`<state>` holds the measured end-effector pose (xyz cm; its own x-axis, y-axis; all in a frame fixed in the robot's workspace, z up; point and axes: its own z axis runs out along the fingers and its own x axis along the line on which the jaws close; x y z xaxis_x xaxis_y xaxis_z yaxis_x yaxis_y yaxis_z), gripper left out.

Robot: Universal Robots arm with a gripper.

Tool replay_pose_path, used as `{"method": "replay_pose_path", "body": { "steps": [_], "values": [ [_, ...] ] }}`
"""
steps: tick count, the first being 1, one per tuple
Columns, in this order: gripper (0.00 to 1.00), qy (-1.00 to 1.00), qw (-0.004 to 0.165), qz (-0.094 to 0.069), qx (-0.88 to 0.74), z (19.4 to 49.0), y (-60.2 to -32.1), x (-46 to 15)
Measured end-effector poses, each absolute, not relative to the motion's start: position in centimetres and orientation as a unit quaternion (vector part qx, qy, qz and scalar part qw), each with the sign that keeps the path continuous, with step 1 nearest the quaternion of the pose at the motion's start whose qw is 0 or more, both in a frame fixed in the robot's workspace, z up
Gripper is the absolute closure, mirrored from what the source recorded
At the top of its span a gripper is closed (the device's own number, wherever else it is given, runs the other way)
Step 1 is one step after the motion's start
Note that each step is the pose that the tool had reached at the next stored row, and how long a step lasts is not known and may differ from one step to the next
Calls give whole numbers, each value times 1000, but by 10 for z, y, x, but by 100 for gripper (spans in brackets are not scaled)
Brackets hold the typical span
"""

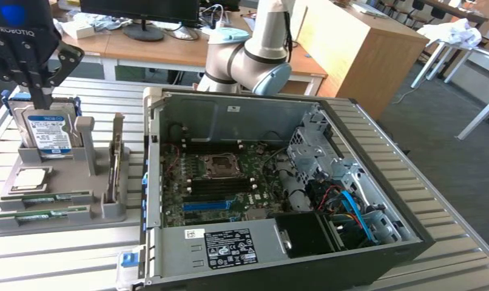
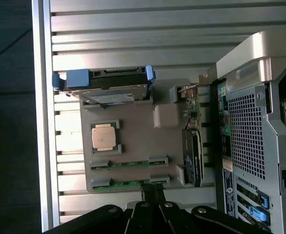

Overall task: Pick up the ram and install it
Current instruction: 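Reach for the ram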

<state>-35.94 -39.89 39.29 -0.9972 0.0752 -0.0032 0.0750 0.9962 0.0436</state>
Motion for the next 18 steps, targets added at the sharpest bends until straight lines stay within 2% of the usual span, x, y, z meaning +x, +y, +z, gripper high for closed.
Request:
{"method": "replay_pose_path", "body": {
  "steps": [18],
  "values": [
    [90,999,2,22,38,393,-420,-360]
  ]
}}
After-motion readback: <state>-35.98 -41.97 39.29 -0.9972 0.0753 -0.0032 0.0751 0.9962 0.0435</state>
